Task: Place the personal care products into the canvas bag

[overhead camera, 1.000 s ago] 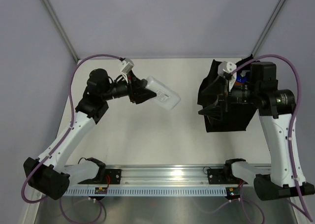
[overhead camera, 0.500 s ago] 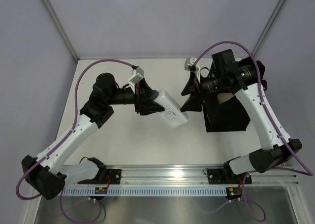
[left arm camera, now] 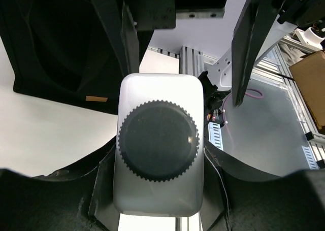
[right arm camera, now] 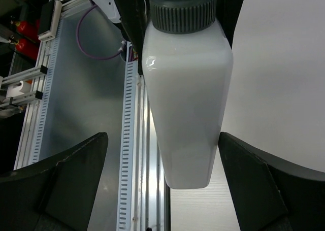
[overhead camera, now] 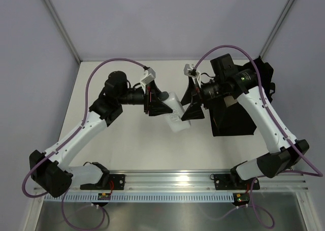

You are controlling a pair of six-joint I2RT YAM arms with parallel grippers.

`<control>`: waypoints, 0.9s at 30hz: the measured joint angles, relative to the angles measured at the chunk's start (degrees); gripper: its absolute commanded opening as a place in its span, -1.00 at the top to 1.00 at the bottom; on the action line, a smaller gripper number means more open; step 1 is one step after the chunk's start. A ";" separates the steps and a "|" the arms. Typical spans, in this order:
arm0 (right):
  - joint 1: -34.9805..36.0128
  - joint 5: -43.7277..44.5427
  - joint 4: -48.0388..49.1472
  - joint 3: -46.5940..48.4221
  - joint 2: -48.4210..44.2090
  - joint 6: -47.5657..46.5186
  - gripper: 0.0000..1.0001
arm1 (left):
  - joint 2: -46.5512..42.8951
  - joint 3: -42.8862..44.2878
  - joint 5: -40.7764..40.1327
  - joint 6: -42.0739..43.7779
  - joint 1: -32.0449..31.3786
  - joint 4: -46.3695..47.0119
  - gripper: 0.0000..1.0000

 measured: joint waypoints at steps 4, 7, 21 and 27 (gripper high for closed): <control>1.22 2.84 2.89 -3.06 0.00 2.38 -0.94 | 2.45 2.51 -0.13 -1.38 0.00 1.51 1.00; 1.51 4.81 4.57 -3.43 0.00 3.87 -0.93 | 2.89 3.15 -0.24 -2.95 0.00 4.24 1.00; 1.70 5.62 9.14 -5.14 -0.37 4.37 1.00 | 3.19 3.19 -0.83 -7.13 0.22 8.57 0.62; 1.70 5.68 6.54 -4.94 -0.52 2.67 1.00 | 2.99 3.23 -2.58 -7.65 0.07 10.88 -0.76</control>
